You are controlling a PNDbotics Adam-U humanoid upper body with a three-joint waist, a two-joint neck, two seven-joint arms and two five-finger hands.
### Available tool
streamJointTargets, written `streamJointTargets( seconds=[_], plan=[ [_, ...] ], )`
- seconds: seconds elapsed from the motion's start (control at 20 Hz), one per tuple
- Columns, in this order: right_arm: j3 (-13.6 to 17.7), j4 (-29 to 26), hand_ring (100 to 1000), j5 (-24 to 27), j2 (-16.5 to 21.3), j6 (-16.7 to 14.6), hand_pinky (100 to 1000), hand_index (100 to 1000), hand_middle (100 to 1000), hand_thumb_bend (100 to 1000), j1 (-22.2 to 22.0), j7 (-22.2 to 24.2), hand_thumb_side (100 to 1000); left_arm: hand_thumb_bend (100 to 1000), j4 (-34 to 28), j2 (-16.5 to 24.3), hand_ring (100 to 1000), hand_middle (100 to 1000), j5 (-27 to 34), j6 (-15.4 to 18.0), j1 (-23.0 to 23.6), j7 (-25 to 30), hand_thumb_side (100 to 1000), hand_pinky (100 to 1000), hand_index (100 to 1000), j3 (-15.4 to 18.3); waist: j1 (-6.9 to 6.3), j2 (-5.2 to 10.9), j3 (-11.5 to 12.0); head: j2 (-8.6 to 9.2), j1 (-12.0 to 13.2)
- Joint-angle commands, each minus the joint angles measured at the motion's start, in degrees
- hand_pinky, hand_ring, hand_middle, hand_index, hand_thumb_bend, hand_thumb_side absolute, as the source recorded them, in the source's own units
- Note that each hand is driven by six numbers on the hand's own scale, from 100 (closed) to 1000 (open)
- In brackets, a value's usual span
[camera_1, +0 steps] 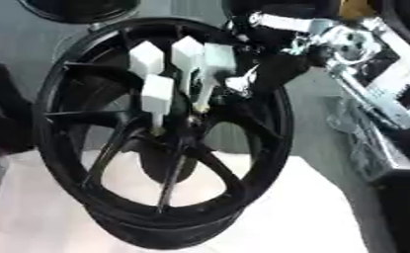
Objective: Pull the pin out of the wheel hub.
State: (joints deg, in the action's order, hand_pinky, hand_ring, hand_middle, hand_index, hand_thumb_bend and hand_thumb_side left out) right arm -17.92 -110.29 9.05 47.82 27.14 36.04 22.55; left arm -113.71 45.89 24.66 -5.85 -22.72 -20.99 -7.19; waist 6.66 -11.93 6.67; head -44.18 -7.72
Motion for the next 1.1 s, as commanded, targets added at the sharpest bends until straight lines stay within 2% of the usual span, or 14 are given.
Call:
streamJointTargets(
  seconds=[0.05,0.2,0.3,0.45,0.65,0.8,0.9,1.0,1.1],
  plan=[
    [4.25,-1.48,372,5.19,3.52,0.04,100,354,229,100,0.01,-3.38,100,100,-0.88,1.4,610,517,-0.02,-0.04,-0.35,-0.27,595,613,649,1.01,-0.53,1.33,-0.28,0.06,0.01],
    [5.99,-0.61,372,10.26,5.07,0.43,100,354,227,100,-1.44,-5.88,143,100,-0.88,1.55,611,517,0.01,-0.05,-0.34,-0.39,595,615,649,1.08,-0.57,1.35,-0.58,0.06,0.15],
    [7.74,1.51,370,13.43,5.9,0.93,100,349,221,100,-3.09,-7.69,229,100,-0.88,1.63,611,518,0.03,-0.05,-0.27,-0.57,596,617,649,1.22,-0.52,1.36,-0.86,0.06,0.18],
    [12.64,3.65,365,20.42,7.72,-0.24,100,342,209,100,-5.77,-11.94,335,100,-0.88,1.67,610,516,-0.07,-0.16,0.5,-1.3,599,615,648,1.66,-0.5,1.26,-1.47,0.06,1.27],
    [20.15,6.72,363,30.1,12.95,-3.17,100,338,202,100,-10.12,-20.15,372,100,-0.88,1.61,610,516,-0.21,-0.06,1.12,-1.98,599,614,648,2.0,-0.58,1.15,-2.14,0.06,2.89],
    [29.14,10.72,373,35.94,18.51,-9.24,100,339,204,100,-17.8,-29.33,278,100,-0.88,1.45,609,515,-0.45,0.26,1.86,-2.53,602,614,651,2.56,-0.79,0.78,-3.02,0.06,4.37],
    [34.15,12.71,374,35.72,20.11,-13.92,100,340,205,100,-24.44,-34.95,221,100,-0.88,1.3,601,505,-0.45,0.41,2.33,-2.93,605,612,658,2.74,-0.93,0.42,-3.69,0.06,5.36],
    [38.67,14.85,379,33.26,18.99,-17.95,101,344,209,100,-32.27,-39.58,193,100,-0.88,1.14,603,507,-0.4,0.52,2.24,-3.06,604,613,660,2.68,-1.24,-0.04,-4.37,0.06,6.17],
    [43.19,16.94,397,29.46,15.17,-20.95,126,357,223,100,-39.74,-43.02,145,100,-0.88,0.67,605,510,-0.48,0.71,1.76,-2.99,602,614,662,2.65,-1.83,-0.5,-4.62,0.06,6.68]
  ],
)
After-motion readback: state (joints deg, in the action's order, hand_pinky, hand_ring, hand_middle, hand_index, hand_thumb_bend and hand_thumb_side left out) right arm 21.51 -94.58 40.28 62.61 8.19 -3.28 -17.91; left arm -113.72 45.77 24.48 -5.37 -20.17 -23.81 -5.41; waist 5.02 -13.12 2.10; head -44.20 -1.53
